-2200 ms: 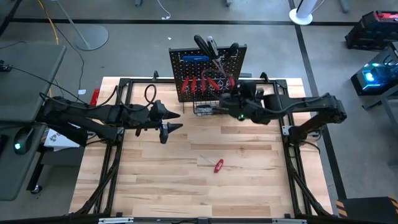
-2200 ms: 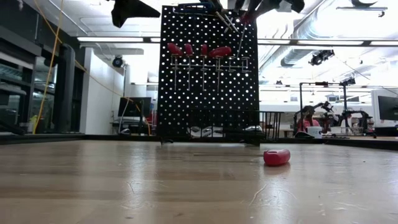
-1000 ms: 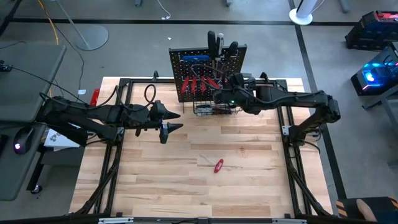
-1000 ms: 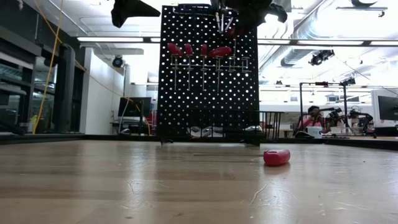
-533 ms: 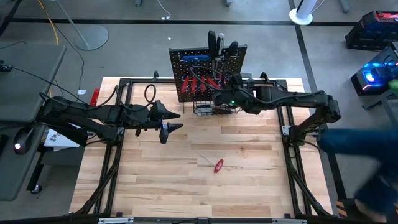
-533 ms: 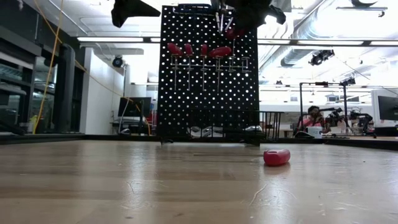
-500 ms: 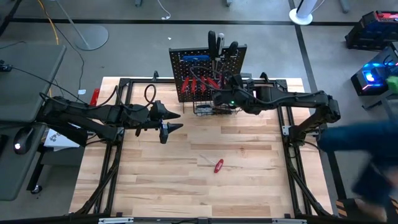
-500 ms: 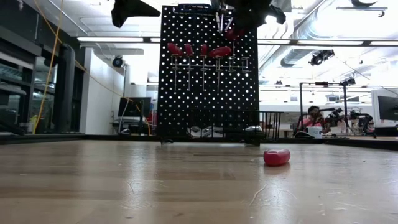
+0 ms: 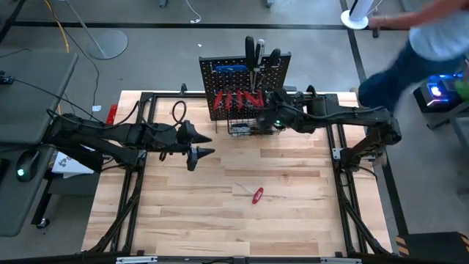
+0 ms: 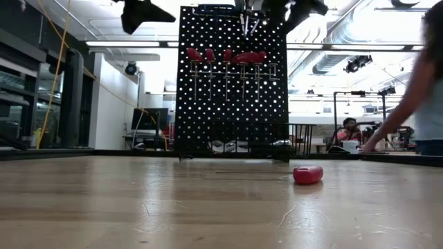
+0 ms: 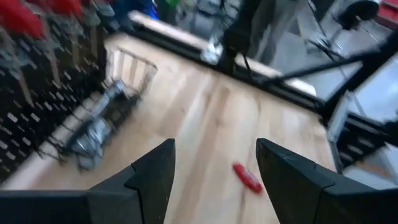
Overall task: Hang tools onto peg board
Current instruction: Hang the red allen wrench on the pegboard
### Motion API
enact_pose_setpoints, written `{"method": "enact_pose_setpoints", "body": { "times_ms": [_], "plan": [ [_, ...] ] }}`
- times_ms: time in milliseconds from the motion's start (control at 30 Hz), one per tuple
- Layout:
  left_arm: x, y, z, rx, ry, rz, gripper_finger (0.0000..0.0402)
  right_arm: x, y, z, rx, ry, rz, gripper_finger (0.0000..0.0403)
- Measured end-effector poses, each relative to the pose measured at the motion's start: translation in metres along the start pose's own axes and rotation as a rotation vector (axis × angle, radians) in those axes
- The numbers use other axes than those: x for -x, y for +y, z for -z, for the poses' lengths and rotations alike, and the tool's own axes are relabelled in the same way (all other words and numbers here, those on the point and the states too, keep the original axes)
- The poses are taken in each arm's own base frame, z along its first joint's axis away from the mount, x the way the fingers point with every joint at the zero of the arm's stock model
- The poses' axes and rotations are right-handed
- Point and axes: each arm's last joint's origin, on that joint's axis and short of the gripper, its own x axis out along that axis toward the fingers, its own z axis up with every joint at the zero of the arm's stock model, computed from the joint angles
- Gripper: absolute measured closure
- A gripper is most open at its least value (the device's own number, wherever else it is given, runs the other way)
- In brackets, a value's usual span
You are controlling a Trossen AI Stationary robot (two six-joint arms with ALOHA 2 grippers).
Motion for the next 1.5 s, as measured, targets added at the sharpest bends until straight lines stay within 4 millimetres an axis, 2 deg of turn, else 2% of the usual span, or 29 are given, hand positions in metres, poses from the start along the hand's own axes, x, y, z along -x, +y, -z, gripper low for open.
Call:
{"method": "enact_pose_setpoints", "body": {
  "times_ms": [100, 200, 300, 433, 500, 633, 700, 867, 967, 1167, 1367, 1433, 1500],
  "plan": [
    [0.001, -0.001, 0.008, 0.023, 0.094, 0.037, 0.0184, 0.018, 0.0, 0.006, 0.082, 0.144, -0.098, 0.0206],
    [-0.001, -0.007, 0.02, -0.009, 0.18, 0.04, 0.0184, 0.036, 0.013, 0.027, 0.17, 0.301, -0.263, 0.0206],
    [-0.011, -0.017, 0.031, -0.042, 0.233, 0.049, 0.0184, 0.048, 0.032, 0.062, 0.201, 0.47, -0.4, 0.0206],
    [-0.034, -0.031, 0.053, -0.146, 0.317, 0.059, 0.0184, 0.052, 0.054, 0.122, 0.273, 0.605, -0.489, 0.0206],
    [-0.047, -0.036, 0.064, -0.22, 0.36, 0.061, 0.0184, 0.048, 0.064, 0.145, 0.243, 0.642, -0.549, 0.0206],
    [-0.068, -0.039, 0.083, -0.278, 0.438, 0.077, 0.0184, 0.032, 0.085, 0.175, 0.237, 0.638, -0.701, 0.0206],
    [-0.074, -0.039, 0.089, -0.28, 0.468, 0.085, 0.0184, 0.023, 0.097, 0.184, 0.338, 0.602, -0.739, 0.0206],
    [-0.079, -0.04, 0.095, -0.28, 0.503, 0.105, 0.0184, 0.003, 0.125, 0.201, 0.741, 0.501, -0.758, 0.0206],
    [-0.078, -0.04, 0.095, -0.275, 0.505, 0.109, 0.0184, -0.012, 0.139, 0.211, 0.862, 0.503, -0.747, 0.0206],
    [-0.077, -0.041, 0.098, -0.174, 0.534, 0.079, 0.0184, -0.044, 0.158, 0.225, 0.779, 0.606, -0.664, 0.0206],
    [-0.073, -0.047, 0.102, -0.137, 0.555, 0.085, 0.0184, -0.072, 0.158, 0.237, 0.636, 0.702, -0.553, 0.0206],
    [-0.071, -0.049, 0.103, -0.141, 0.561, 0.099, 0.0184, -0.078, 0.157, 0.241, 0.605, 0.729, -0.528, 0.0215],
    [-0.07, -0.052, 0.105, -0.129, 0.577, 0.121, 0.0184, -0.081, 0.155, 0.247, 0.601, 0.75, -0.502, 0.0245]
  ]
}}
